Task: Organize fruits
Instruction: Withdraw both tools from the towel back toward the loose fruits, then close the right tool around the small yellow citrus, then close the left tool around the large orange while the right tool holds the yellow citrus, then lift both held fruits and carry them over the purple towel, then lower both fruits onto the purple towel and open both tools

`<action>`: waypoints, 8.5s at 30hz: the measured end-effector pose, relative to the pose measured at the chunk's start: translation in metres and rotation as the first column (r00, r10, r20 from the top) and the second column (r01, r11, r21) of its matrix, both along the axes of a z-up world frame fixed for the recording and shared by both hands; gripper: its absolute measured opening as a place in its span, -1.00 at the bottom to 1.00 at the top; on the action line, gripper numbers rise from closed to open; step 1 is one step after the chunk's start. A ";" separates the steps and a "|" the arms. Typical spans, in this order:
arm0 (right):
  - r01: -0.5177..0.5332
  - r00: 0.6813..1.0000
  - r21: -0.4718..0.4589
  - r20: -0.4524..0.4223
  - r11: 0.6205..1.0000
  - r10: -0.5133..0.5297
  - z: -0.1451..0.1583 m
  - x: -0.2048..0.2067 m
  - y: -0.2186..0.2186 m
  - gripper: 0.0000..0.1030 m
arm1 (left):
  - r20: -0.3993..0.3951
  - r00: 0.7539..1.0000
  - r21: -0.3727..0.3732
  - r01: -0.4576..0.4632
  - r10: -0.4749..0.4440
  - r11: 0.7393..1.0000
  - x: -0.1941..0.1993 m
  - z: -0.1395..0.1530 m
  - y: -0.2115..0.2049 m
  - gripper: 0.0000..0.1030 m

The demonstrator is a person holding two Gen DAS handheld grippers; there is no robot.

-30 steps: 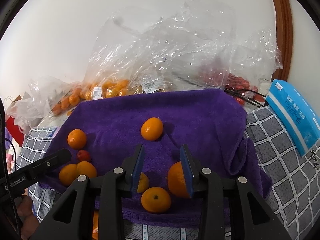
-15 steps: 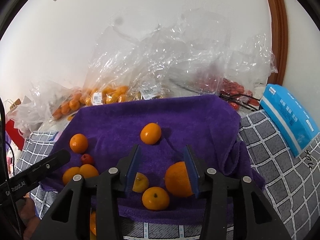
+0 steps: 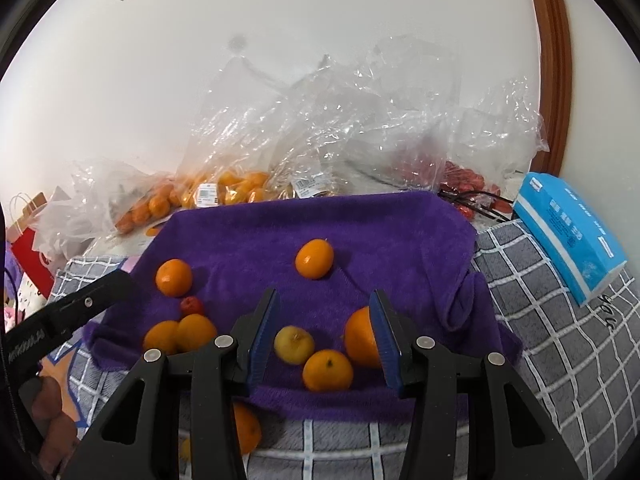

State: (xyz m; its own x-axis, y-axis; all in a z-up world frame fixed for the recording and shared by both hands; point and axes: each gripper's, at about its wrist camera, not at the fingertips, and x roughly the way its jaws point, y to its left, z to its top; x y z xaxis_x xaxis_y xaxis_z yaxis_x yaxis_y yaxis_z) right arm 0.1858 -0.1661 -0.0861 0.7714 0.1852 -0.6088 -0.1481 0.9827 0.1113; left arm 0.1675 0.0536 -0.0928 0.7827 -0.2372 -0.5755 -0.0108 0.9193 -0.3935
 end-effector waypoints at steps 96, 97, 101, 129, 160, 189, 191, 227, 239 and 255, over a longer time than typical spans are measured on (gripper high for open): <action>-0.141 0.969 -0.006 -0.204 0.990 0.137 -0.059 -0.066 0.069 -0.51 | -0.110 0.974 -0.092 -0.211 0.200 0.973 -0.090 -0.048 0.055 -0.06; -0.140 0.969 0.001 -0.204 0.990 0.137 -0.058 -0.067 0.067 -0.51 | -0.105 0.974 -0.084 -0.209 0.200 0.974 -0.091 -0.048 0.054 -0.06; -0.131 0.973 0.011 -0.192 0.991 0.131 -0.055 -0.071 0.061 -0.51 | -0.104 0.976 -0.055 -0.199 0.192 0.978 -0.089 -0.048 0.049 -0.06; 0.082 0.992 -0.044 -0.088 0.996 -0.085 -0.032 -0.106 -0.074 -0.51 | -0.169 0.980 0.133 0.124 -0.101 0.983 -0.064 -0.037 -0.068 -0.03; 0.067 0.991 -0.067 -0.107 0.995 -0.074 -0.036 -0.109 -0.074 -0.51 | -0.195 0.980 0.198 0.085 -0.046 0.976 -0.044 -0.040 -0.097 -0.23; 0.128 0.991 -0.050 0.049 0.991 -0.125 0.069 -0.144 -0.037 -0.51 | -0.085 0.996 0.132 -0.016 0.028 0.991 -0.109 0.044 -0.027 -0.23; 0.131 0.990 -0.047 0.058 0.990 -0.128 0.076 -0.142 -0.037 -0.51 | -0.075 0.997 0.129 -0.014 0.024 0.992 -0.107 0.050 -0.027 -0.23; 0.105 0.993 -0.048 0.065 0.993 -0.101 0.098 -0.074 -0.036 -0.51 | -0.071 0.997 0.140 -0.015 0.025 0.990 -0.037 0.078 -0.040 -0.23; 0.095 0.995 -0.071 0.043 0.993 -0.092 0.081 -0.042 -0.040 -0.51 | -0.114 0.993 0.139 -0.024 0.040 0.990 -0.008 0.063 -0.033 -0.23; 0.091 0.995 -0.102 -0.018 0.991 -0.093 0.053 0.000 -0.029 -0.51 | -0.144 0.989 0.141 -0.004 0.025 0.990 0.023 0.045 -0.026 -0.23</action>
State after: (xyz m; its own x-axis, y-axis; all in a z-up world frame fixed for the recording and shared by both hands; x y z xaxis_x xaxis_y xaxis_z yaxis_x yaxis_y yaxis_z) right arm 0.1856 -0.1949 -0.0329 0.7683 0.0505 -0.6381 -0.0549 0.9984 0.0130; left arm 0.1904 0.0279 -0.0474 0.6916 -0.1354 -0.7095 -0.0720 0.9644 -0.2543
